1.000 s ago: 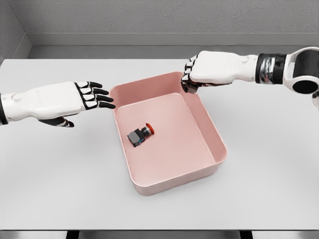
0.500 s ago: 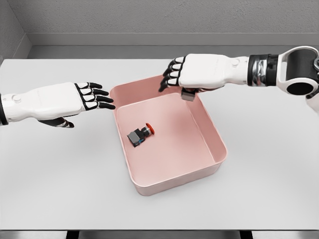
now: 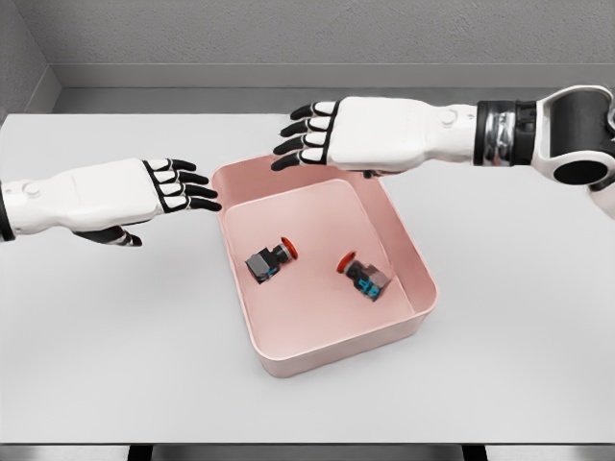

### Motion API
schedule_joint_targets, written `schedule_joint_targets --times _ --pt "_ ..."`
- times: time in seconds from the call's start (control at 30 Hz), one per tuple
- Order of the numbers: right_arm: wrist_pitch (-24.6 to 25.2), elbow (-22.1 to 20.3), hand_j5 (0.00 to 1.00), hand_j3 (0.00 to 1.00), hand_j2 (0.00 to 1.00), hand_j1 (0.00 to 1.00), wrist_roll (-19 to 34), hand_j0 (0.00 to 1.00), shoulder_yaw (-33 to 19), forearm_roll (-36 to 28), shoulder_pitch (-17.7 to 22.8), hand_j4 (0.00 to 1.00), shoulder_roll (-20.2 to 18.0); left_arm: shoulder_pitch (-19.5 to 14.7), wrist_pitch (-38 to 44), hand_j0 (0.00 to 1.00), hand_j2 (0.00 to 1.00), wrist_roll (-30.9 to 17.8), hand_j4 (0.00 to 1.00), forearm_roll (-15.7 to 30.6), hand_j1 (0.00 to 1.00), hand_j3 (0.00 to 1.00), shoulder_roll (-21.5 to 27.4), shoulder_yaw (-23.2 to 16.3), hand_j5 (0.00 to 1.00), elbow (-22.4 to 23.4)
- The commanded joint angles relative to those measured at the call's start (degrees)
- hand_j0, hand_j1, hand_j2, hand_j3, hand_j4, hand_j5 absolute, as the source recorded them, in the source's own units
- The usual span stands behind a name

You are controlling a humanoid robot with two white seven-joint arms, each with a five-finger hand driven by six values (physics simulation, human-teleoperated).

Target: Put the industrial switch in the basket with both arms

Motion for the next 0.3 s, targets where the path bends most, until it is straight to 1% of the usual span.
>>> schedule_joint_targets --times 0.0,0.07,0.13,0.2,0.23,0.27 --pt "0.12 0.5 1.0 1.0 1.0 1.0 -0.07 1.0 -2.96 -2.39 0.45 1.0 -7.5 0.02 0.1 1.0 1.0 0.03 1.0 0.36 1.0 1.0 0.07 0.06 1.0 0.0" --pt "0.12 2.17 1.0 1.0 1.0 1.0 -0.07 1.0 -5.69 -2.92 3.88 1.0 -10.14 0.02 0.1 1.0 1.0 0.12 1.0 0.36 1.0 1.0 0.25 0.06 1.0 0.0" --pt "0.12 3.66 1.0 1.0 1.0 1.0 -0.07 1.0 -6.04 -3.8 4.85 1.0 -13.22 -0.07 0.1 1.0 1.0 0.03 1.0 0.36 1.0 1.0 0.16 0.06 1.0 0.09" --pt "0.12 3.75 1.0 1.0 1.0 1.0 0.02 1.0 -10.26 -4.32 7.66 1.0 -14.8 -0.07 0.1 1.0 1.0 0.03 1.0 0.36 1.0 1.0 0.07 0.06 1.0 0.0" --pt "0.12 4.54 1.0 1.0 1.0 1.0 0.02 1.0 -12.01 -4.24 9.68 1.0 -15.33 -0.07 0.1 1.0 1.0 0.03 1.0 0.36 1.0 1.0 0.07 0.06 1.0 0.18" --pt "0.12 5.59 1.0 1.0 1.0 1.0 0.02 1.0 -12.37 -4.32 10.47 1.0 -15.5 -0.07 0.1 1.0 1.0 0.03 1.0 0.36 1.0 1.0 0.07 0.06 1.0 0.18"
